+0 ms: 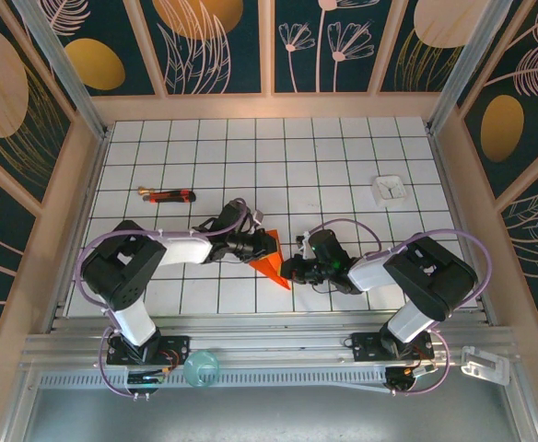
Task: Fold a paper plane with a square sheet of paper (pick it up from the middle)
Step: Fourth fold the wing at the center of the table.
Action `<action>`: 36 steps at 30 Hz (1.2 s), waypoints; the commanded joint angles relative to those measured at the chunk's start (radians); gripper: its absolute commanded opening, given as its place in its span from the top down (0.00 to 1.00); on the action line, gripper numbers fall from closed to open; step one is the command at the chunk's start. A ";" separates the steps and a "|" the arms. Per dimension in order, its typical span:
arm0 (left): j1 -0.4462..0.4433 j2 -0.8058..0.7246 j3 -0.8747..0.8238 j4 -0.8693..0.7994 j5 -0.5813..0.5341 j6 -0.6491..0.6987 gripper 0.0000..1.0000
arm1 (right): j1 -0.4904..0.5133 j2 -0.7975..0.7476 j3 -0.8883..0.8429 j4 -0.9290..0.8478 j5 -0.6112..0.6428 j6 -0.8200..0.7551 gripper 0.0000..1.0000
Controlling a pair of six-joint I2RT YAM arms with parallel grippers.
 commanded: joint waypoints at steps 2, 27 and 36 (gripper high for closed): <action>0.010 0.025 0.023 -0.014 0.029 0.026 0.84 | -0.007 0.031 -0.018 -0.035 0.021 -0.009 1.00; 0.045 -0.043 -0.032 -0.017 0.027 0.010 0.82 | -0.011 0.036 -0.012 -0.055 0.030 -0.012 1.00; 0.045 0.013 0.002 -0.006 0.036 0.011 0.82 | -0.011 0.038 -0.009 -0.059 0.031 -0.016 1.00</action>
